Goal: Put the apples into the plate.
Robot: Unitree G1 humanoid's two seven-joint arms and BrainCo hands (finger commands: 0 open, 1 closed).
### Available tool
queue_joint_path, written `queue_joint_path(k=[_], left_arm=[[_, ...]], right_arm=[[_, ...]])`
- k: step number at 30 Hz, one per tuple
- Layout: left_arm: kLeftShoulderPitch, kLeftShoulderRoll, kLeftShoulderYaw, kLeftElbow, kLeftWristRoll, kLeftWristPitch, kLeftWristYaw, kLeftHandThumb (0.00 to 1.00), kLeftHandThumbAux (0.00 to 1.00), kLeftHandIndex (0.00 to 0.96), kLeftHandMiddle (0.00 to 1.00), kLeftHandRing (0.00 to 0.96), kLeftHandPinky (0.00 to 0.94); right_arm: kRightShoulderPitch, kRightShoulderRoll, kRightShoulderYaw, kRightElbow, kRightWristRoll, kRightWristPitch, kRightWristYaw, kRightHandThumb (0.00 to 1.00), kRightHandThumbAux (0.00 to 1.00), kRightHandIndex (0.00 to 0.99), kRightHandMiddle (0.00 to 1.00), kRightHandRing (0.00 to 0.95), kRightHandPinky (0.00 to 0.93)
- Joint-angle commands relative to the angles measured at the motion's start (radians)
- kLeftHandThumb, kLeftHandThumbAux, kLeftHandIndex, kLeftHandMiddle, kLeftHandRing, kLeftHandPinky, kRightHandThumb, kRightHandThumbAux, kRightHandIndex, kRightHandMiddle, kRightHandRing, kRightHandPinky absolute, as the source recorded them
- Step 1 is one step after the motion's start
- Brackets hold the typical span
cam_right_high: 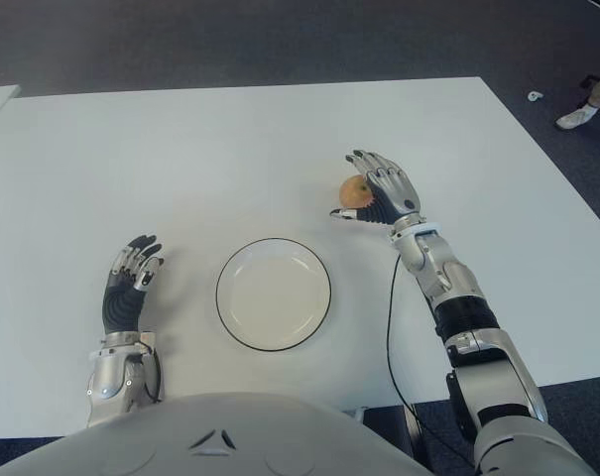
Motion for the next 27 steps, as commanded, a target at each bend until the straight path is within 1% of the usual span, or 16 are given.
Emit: queue_joint_path(k=[1, 7, 10, 12, 14, 19, 27], left_arm=[[0.057, -0.003, 0.003, 0.055, 0.001, 0.042, -0.005, 0.261, 0.540, 0.180, 0.196, 0.221, 0.259], [0.058, 0.005, 0.010, 0.061, -0.007, 0.041, -0.013, 0.262, 0.542, 0.182, 0.202, 0.231, 0.269], [0.057, 0.009, 0.012, 0.066, -0.010, 0.034, -0.015, 0.260, 0.538, 0.186, 0.205, 0.234, 0.268], [0.056, 0.011, 0.014, 0.069, -0.010, 0.028, -0.016, 0.259, 0.535, 0.188, 0.206, 0.235, 0.266], [0.054, 0.012, 0.014, 0.071, -0.011, 0.024, -0.017, 0.261, 0.535, 0.190, 0.207, 0.235, 0.267], [0.055, 0.012, 0.016, 0.073, -0.017, 0.014, -0.019, 0.272, 0.538, 0.196, 0.207, 0.234, 0.268], [0.058, 0.024, 0.024, 0.078, -0.015, -0.002, -0.019, 0.278, 0.542, 0.210, 0.211, 0.237, 0.271]], right_arm=[[-0.030, -0.010, 0.019, 0.025, 0.019, 0.002, 0.024, 0.404, 0.444, 0.031, 0.062, 0.050, 0.089], [-0.077, -0.005, 0.036, 0.087, 0.030, 0.006, 0.048, 0.379, 0.464, 0.028, 0.050, 0.042, 0.070], [-0.121, 0.007, 0.051, 0.170, 0.038, 0.004, 0.050, 0.375, 0.476, 0.026, 0.044, 0.037, 0.060], [-0.163, 0.018, 0.065, 0.258, 0.038, -0.004, 0.037, 0.373, 0.482, 0.026, 0.041, 0.036, 0.057], [-0.188, 0.024, 0.075, 0.310, 0.040, -0.010, 0.026, 0.372, 0.487, 0.027, 0.039, 0.034, 0.054], [-0.217, 0.034, 0.096, 0.378, 0.045, -0.021, 0.002, 0.355, 0.487, 0.029, 0.036, 0.032, 0.047], [-0.234, 0.051, 0.122, 0.461, 0.055, -0.035, -0.045, 0.349, 0.459, 0.030, 0.037, 0.033, 0.061]])
